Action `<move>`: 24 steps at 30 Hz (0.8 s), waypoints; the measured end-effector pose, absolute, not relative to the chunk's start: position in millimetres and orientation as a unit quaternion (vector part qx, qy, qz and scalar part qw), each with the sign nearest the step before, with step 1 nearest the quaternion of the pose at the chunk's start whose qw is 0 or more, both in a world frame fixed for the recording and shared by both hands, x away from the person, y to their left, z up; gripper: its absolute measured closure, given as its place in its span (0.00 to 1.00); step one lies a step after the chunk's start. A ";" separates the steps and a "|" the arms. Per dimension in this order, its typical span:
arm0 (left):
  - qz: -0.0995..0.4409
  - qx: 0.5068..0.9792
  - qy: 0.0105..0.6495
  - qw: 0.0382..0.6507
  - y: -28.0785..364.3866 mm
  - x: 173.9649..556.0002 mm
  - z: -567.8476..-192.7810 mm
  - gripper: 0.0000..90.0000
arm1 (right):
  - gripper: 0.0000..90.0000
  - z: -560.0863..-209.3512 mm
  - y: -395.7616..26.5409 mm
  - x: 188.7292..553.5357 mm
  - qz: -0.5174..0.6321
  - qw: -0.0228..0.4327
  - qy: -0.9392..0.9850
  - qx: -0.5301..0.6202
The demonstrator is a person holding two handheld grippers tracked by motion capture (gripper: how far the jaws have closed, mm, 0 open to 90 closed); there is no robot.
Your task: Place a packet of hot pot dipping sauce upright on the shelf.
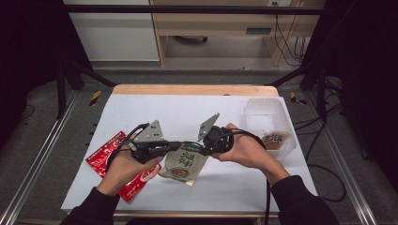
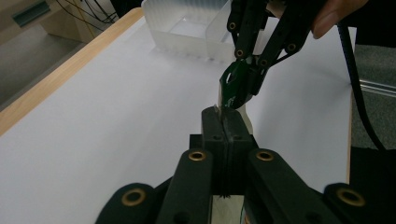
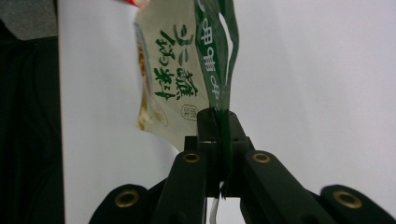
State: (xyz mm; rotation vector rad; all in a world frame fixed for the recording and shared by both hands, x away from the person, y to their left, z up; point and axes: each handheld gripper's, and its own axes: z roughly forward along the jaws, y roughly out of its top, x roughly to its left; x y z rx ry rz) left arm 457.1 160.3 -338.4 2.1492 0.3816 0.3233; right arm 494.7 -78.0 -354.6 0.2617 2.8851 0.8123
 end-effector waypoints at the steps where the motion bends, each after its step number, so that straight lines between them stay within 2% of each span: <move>1: 0.132 0.869 0.155 0.452 161.6 457.7 -339.6 0.95 | 1.00 -353.7 -78.2 494.4 0.269 0.064 0.957 0.086; 3: 0.132 0.866 0.161 0.455 163.8 458.1 -342.0 0.87 | 1.00 -351.1 -78.4 493.9 0.267 0.064 0.958 0.085; 7: 0.149 0.858 0.173 0.460 168.2 457.1 -350.0 0.50 | 1.00 -345.5 -77.5 492.3 0.249 0.065 0.963 0.082; 10: 0.162 0.852 0.189 0.460 173.3 456.2 -358.4 0.33 | 1.00 -341.5 -77.9 491.1 0.238 0.064 0.966 0.078; 14: 0.170 0.850 0.212 0.451 181.1 456.2 -371.6 0.19 | 1.00 -334.8 -81.0 488.5 0.230 0.066 0.968 0.072; 19: 0.161 0.847 0.233 0.451 189.1 456.3 -389.9 0.12 | 1.00 -325.5 -85.7 485.3 0.211 0.071 0.973 0.063; 24: 0.169 0.867 0.234 0.406 185.5 457.2 -410.3 0.08 | 1.00 -320.5 -92.0 485.7 0.186 0.078 0.978 0.059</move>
